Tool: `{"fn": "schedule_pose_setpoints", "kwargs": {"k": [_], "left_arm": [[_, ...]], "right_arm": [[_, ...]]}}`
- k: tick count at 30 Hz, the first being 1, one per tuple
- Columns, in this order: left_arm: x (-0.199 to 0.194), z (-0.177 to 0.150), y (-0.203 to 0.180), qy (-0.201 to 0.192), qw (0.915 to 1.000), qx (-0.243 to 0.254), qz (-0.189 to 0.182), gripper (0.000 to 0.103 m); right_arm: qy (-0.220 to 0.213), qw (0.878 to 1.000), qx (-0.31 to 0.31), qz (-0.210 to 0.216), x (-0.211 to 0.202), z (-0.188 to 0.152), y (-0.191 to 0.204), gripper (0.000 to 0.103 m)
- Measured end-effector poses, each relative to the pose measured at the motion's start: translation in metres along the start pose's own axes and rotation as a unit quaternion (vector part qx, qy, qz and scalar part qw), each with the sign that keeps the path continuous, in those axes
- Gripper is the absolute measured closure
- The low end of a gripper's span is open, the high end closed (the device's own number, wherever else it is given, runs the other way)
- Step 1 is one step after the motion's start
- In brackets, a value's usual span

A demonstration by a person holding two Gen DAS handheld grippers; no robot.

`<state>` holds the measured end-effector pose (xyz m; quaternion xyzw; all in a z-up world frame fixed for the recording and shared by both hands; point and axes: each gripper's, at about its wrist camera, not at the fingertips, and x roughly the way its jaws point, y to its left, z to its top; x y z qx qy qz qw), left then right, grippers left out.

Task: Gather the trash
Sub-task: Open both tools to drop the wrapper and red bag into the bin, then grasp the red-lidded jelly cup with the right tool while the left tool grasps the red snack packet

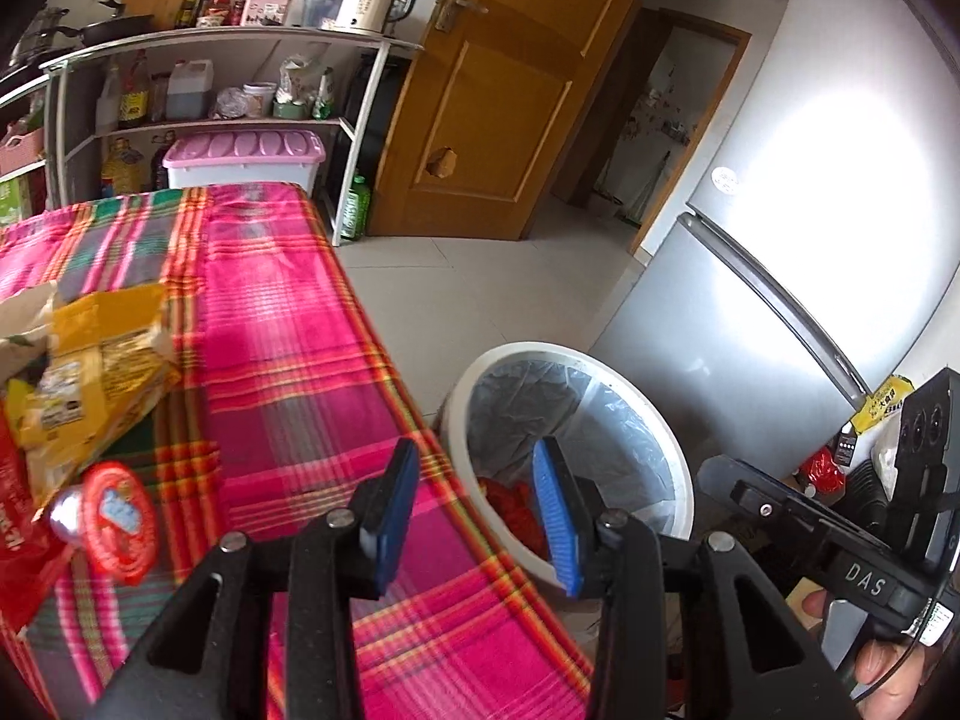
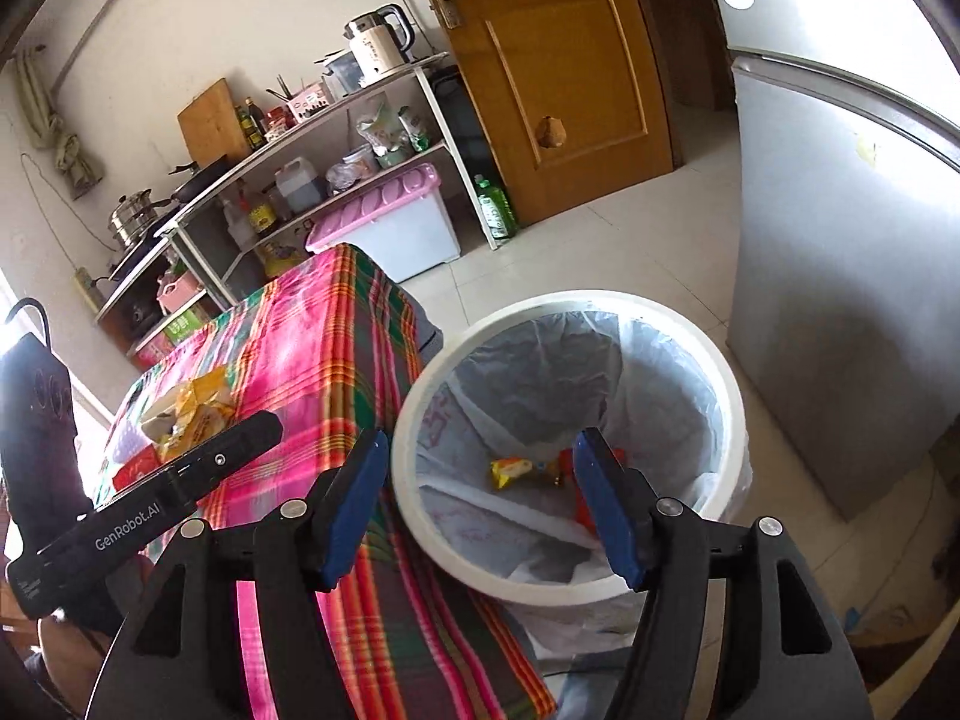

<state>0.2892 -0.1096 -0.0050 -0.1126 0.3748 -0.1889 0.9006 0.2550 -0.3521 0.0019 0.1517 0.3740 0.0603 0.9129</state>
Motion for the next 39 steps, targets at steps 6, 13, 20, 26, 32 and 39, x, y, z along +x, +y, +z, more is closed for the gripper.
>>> {"fn": "schedule_pose_setpoints", "kwargs": {"k": [6,13,20,26,32,39], "left_arm": [[-0.057,-0.015,0.039,-0.033,0.9981,-0.026,0.046,0.062],[-0.111,-0.033,0.083,-0.063,0.9925,-0.054,0.090,0.062],[-0.139,-0.056,0.128,-0.065,0.9842,-0.087,0.140,0.062],[-0.141,-0.063,0.164,-0.061,0.9744,-0.105,0.189,0.062],[-0.119,-0.059,0.182,-0.049,0.9730,-0.100,0.202,0.062],[-0.100,-0.046,0.187,-0.047,0.9763,-0.095,0.189,0.065]], "right_arm": [[0.005,0.999,-0.037,0.023,-0.008,-0.010,0.049,0.038],[0.018,0.994,-0.092,0.063,-0.003,-0.029,0.110,0.038],[0.044,0.983,-0.156,0.092,0.016,-0.049,0.163,0.038],[0.061,0.974,-0.188,0.108,0.044,-0.054,0.187,0.038],[0.074,0.968,-0.210,0.117,0.078,-0.051,0.202,0.038],[0.091,0.962,-0.227,0.123,0.109,-0.050,0.214,0.038]]}}
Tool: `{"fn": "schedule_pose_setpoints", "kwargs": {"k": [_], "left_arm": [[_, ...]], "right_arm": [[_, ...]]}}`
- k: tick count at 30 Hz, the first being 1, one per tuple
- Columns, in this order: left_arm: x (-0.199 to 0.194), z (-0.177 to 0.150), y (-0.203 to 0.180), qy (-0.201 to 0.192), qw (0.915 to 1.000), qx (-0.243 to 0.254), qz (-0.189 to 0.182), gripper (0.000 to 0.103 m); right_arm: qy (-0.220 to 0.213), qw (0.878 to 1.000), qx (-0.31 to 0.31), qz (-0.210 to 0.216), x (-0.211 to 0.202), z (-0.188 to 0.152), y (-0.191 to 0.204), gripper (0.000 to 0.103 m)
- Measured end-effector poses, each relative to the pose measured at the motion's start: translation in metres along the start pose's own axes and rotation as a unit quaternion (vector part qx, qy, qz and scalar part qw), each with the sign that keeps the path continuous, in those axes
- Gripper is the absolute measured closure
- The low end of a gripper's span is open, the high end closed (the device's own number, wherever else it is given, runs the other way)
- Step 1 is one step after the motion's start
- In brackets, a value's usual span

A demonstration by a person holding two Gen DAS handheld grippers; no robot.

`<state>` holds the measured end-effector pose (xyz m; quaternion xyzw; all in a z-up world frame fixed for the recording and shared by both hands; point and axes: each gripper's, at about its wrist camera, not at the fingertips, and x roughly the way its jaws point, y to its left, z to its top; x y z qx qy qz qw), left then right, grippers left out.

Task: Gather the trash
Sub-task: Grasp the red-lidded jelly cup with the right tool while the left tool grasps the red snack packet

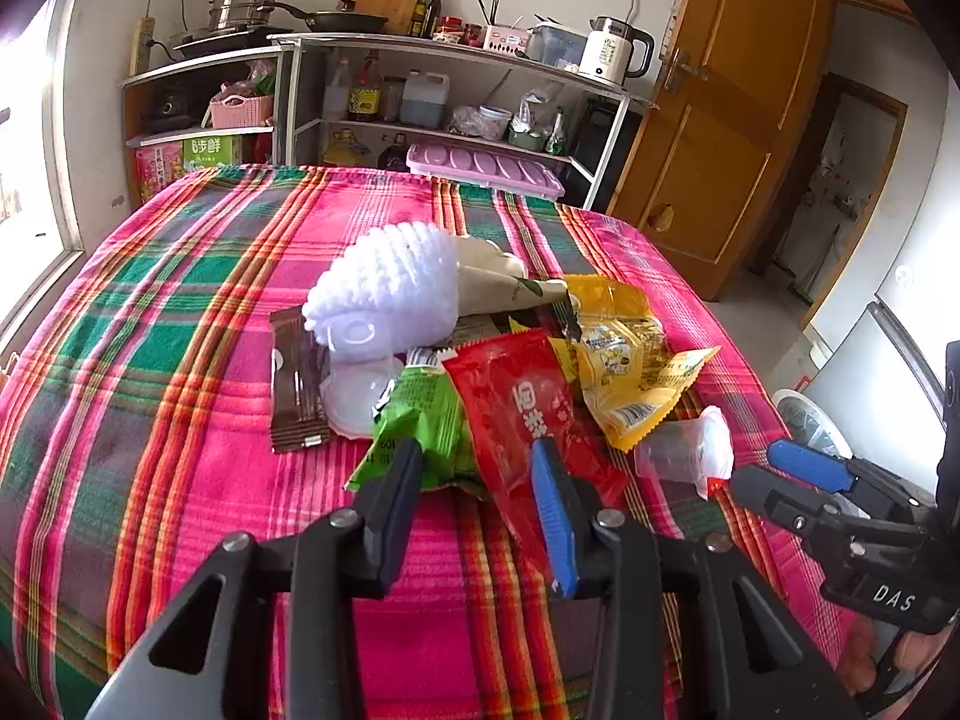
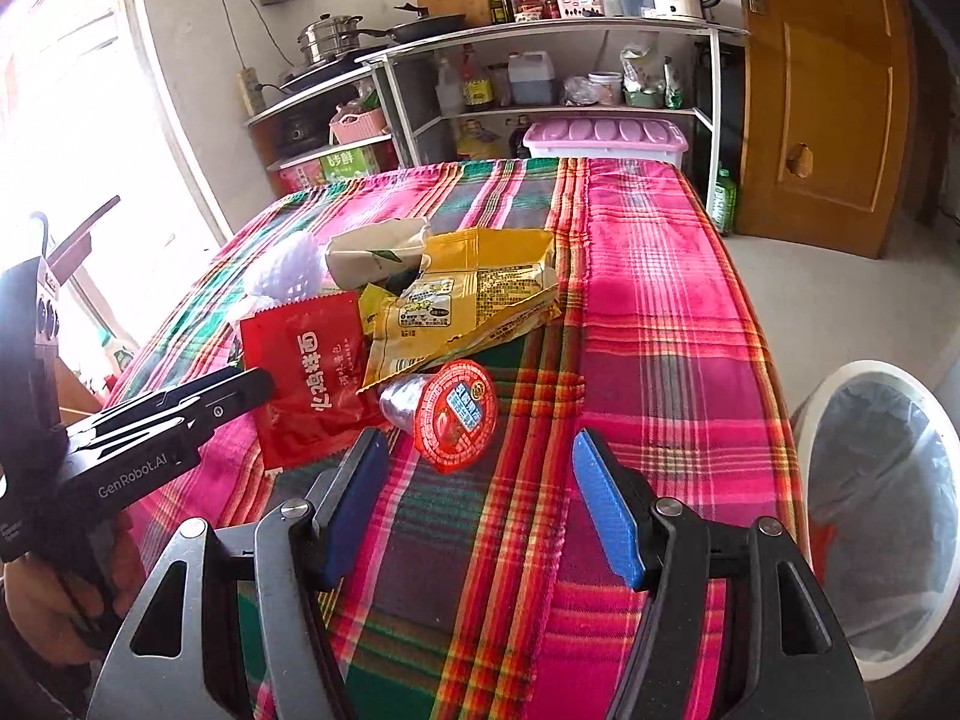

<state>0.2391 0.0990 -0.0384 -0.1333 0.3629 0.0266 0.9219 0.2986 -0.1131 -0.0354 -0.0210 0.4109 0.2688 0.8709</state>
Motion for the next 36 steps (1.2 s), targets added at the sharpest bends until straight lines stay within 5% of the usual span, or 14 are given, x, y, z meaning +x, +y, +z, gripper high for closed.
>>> {"fn": "schedule_pose_setpoints", "kwargs": {"k": [9,20,25,36], "left_arm": [[0.005,0.011,-0.003,0.001,0.9995,0.009,-0.029,0.088],[-0.001,0.000,0.003,0.019,0.9979,-0.005,-0.062,0.087],[0.004,-0.001,0.006,0.029,0.9973,-0.015,-0.066,0.087],[0.013,-0.003,-0.003,0.054,0.9950,-0.037,-0.076,0.078]], "right_arm": [[0.010,1.000,-0.005,0.008,0.014,0.007,0.003,0.038],[0.028,0.999,-0.016,0.019,0.034,0.015,0.007,0.039],[0.042,0.998,-0.012,0.037,0.043,0.015,0.003,0.057],[0.034,0.998,0.009,0.043,0.022,0.004,-0.010,0.058]]}}
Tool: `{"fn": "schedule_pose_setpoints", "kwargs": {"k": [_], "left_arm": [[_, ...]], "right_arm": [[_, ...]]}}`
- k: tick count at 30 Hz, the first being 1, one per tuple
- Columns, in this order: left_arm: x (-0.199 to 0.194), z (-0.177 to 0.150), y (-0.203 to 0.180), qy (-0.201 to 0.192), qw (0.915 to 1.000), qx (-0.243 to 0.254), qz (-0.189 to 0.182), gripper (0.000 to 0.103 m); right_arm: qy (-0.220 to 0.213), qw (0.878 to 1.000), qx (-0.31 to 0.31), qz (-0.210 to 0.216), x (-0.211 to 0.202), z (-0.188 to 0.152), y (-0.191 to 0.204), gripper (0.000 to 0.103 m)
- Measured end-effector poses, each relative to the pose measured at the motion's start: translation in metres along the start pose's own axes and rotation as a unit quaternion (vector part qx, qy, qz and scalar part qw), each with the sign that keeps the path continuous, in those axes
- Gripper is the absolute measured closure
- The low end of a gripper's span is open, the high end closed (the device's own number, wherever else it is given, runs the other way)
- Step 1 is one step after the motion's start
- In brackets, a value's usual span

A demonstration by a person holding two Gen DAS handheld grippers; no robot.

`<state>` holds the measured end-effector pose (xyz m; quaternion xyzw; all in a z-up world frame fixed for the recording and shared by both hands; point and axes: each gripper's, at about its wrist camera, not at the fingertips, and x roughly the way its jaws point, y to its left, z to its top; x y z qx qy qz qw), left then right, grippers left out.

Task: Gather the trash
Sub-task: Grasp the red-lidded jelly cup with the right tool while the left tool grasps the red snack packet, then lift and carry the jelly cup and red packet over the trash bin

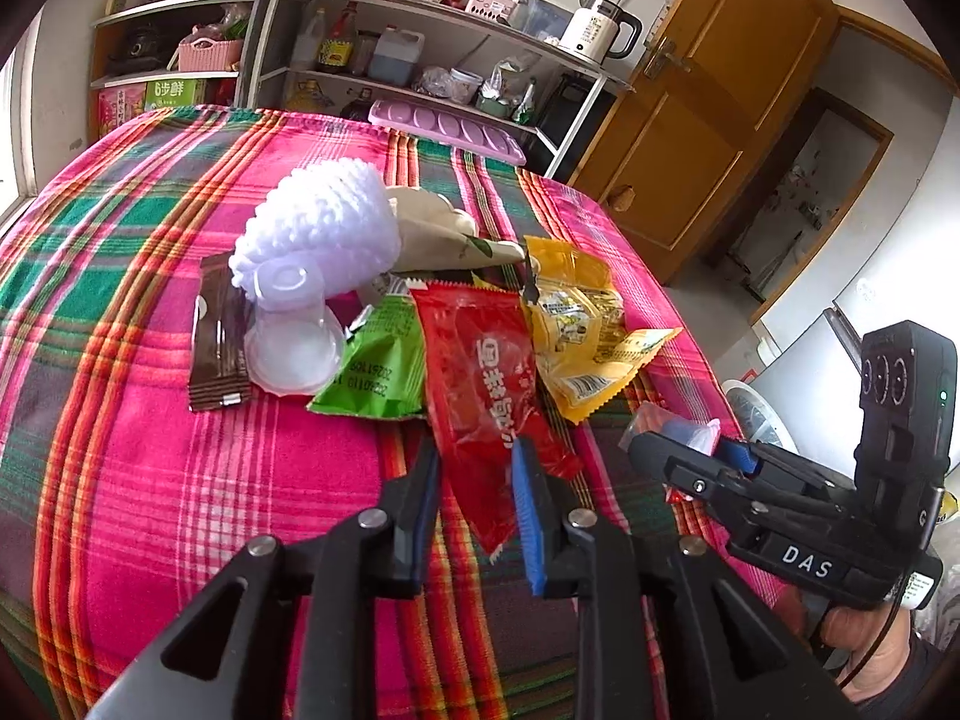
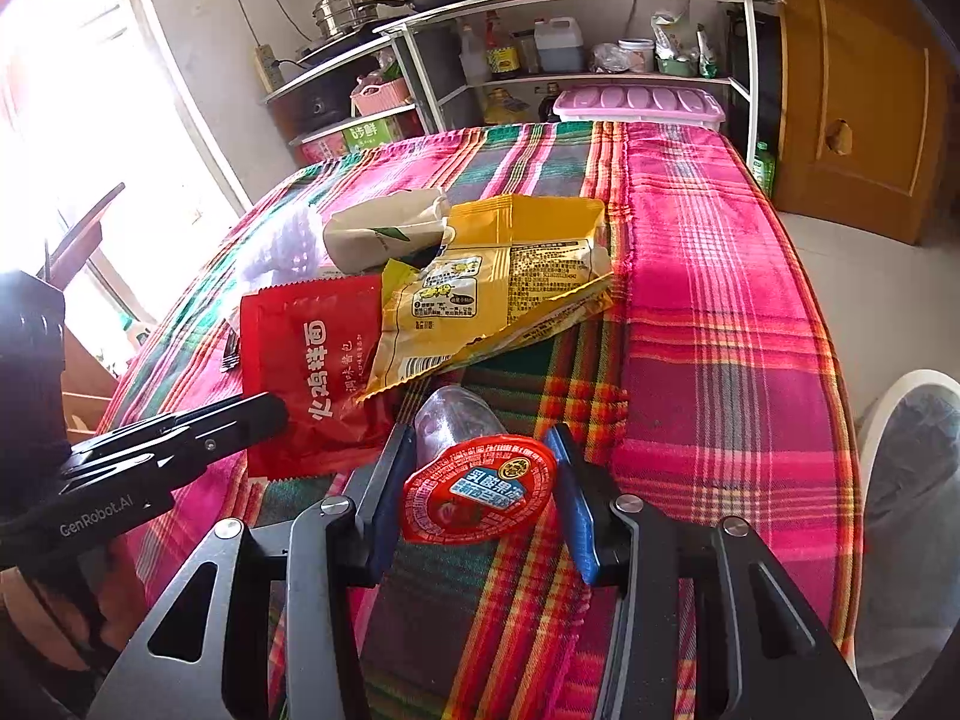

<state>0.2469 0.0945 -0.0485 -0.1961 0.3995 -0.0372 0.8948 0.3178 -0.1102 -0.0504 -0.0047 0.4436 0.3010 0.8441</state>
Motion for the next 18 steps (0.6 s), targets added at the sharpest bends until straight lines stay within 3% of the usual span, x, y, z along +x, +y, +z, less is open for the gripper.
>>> {"fn": "schedule_pose_setpoints", "kwargs": {"k": [5,11,18], "left_arm": [[0.007,0.001,-0.006,0.002,1.0000,-0.003,0.002,0.078],[-0.004,-0.001,-0.017,-0.015,0.9997,0.016,0.014,0.097],[-0.038,-0.008,-0.030,-0.039,0.9980,0.044,0.022,0.101]], "right_arm": [[-0.008,1.000,0.018,-0.003,-0.017,-0.010,-0.010,0.058],[-0.021,0.999,0.041,-0.009,-0.039,-0.019,-0.020,0.058],[-0.044,0.997,0.057,-0.018,-0.069,-0.031,-0.017,0.058]]}}
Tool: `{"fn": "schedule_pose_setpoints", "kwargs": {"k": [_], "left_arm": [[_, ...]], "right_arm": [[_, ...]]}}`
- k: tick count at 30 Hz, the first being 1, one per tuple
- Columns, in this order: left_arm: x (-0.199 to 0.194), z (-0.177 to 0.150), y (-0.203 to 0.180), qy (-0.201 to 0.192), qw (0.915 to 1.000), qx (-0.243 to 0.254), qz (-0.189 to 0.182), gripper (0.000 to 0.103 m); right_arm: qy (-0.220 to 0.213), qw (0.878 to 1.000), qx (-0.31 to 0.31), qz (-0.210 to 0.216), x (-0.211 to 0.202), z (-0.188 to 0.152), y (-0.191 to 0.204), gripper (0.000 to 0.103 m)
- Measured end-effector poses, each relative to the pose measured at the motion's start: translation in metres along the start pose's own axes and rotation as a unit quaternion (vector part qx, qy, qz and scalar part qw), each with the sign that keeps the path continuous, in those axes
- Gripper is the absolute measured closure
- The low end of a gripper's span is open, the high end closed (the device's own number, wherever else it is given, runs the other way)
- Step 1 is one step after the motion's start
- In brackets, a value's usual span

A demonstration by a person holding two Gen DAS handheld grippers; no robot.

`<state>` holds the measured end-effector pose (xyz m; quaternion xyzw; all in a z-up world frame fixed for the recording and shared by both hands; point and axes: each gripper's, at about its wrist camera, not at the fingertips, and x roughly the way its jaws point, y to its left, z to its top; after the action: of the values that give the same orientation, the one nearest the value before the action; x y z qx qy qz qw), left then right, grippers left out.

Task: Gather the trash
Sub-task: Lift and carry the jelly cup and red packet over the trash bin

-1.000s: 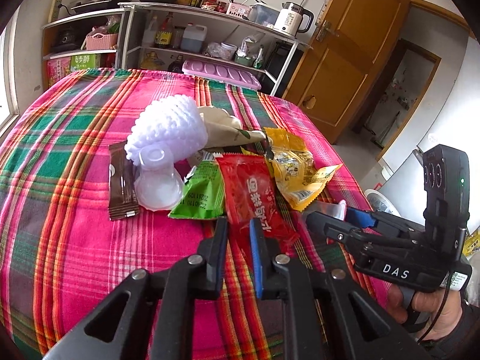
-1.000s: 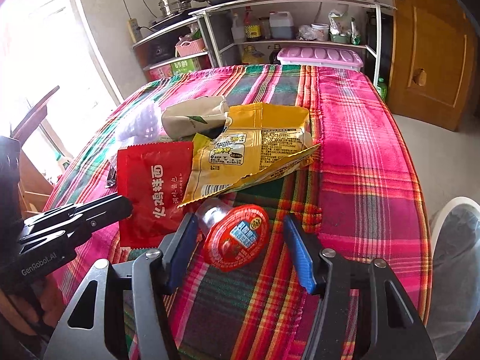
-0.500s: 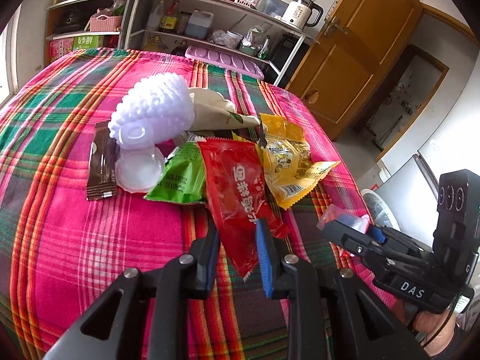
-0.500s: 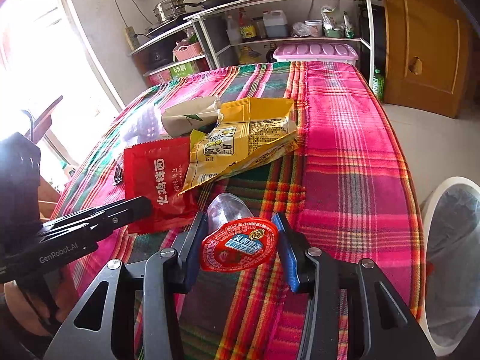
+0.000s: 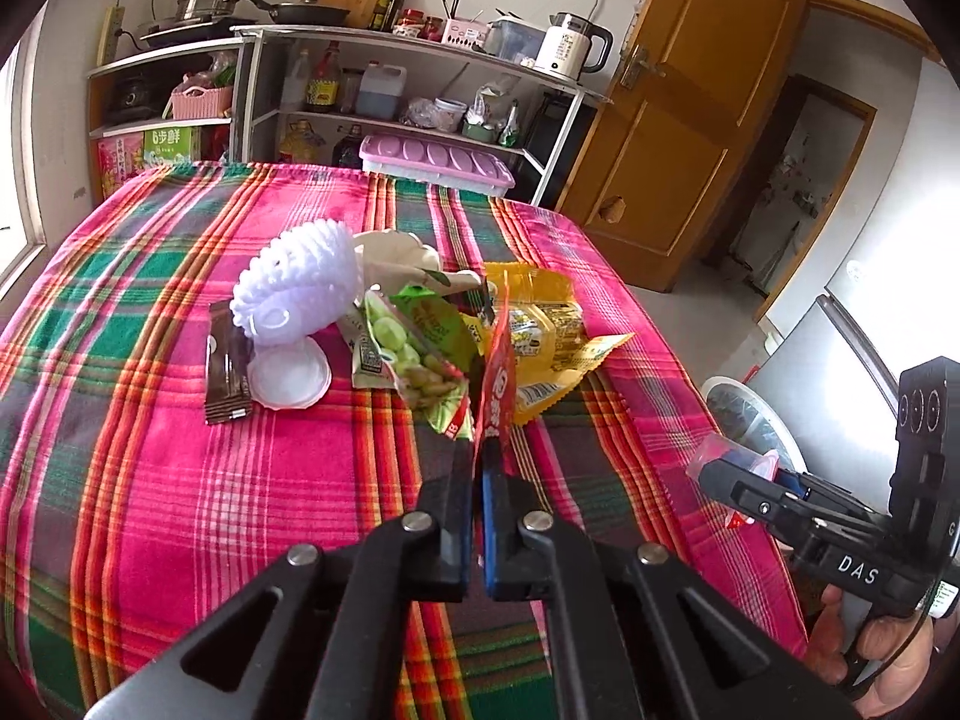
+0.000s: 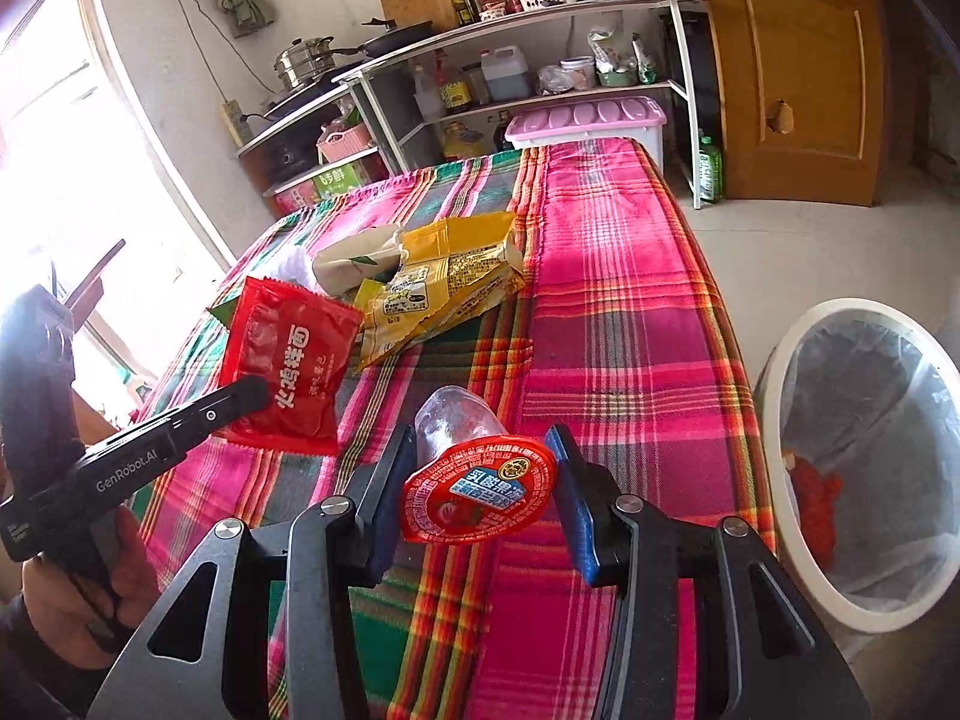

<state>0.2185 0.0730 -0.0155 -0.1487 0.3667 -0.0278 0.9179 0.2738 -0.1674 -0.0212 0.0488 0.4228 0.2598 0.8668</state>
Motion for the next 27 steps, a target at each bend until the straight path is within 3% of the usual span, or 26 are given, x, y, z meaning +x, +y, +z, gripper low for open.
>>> {"fn": "schedule_pose_setpoints", "kwargs": {"k": [11,23,25,27], "left_arm": [[-0.042,-0.005,-0.010,-0.017,0.9997,0.018,-0.001,0.101],[-0.047,-0.024,-0.008,0.005,0.9989,0.046,0.012,0.099],[-0.049,-0.027,-0.008,0.006,0.9989,0.046,0.011,0.096],[-0.052,-0.031,-0.009,0.005,0.9987,0.049,0.015,0.079]], "right_arm": [[-0.014,1.000,0.017,0.000,-0.044,-0.022,0.001,0.058],[-0.015,1.000,0.024,0.001,-0.052,-0.029,-0.002,0.058],[-0.015,1.000,0.024,0.002,-0.051,-0.028,-0.002,0.058],[-0.015,1.000,0.023,0.001,-0.050,-0.027,-0.002,0.058]]}}
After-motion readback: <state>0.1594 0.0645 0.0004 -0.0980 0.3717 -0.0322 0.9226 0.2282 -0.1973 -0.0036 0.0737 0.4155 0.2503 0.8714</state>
